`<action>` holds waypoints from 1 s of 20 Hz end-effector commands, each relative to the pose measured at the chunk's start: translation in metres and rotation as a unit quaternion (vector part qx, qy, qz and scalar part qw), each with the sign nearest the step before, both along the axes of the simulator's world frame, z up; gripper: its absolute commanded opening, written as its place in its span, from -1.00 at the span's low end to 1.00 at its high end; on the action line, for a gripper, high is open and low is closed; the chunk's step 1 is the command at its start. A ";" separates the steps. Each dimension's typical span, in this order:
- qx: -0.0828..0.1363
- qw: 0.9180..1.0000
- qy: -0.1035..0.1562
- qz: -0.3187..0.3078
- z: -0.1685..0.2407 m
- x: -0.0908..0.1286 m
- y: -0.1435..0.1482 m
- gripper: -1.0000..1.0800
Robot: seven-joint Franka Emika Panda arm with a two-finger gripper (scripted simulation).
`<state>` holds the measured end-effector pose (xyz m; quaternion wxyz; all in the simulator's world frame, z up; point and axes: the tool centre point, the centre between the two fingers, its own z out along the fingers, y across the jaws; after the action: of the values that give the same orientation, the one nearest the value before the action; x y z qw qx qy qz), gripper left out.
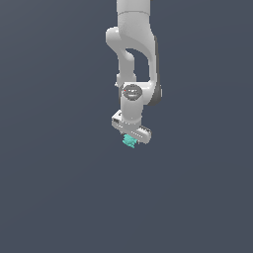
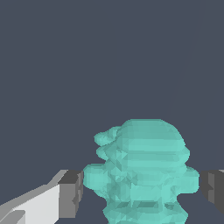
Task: Pick up the object and move it to a goal position.
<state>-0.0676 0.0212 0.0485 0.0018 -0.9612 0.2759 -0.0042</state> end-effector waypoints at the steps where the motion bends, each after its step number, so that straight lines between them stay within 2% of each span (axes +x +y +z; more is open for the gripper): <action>1: -0.001 1.000 0.005 0.001 -0.008 -0.002 0.000 -1.00; 7: -0.001 1.000 0.005 0.001 -0.008 -0.002 0.000 -1.00; 8: -0.001 1.000 -0.005 -0.002 0.002 0.004 -0.003 -1.00; 14: -0.001 1.000 -0.004 -0.002 0.009 0.009 -0.003 -1.00; 20: -0.001 1.000 -0.003 -0.002 0.030 0.026 -0.004 -1.00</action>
<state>-0.0470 0.0177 0.0724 0.0019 -0.9606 0.2778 -0.0075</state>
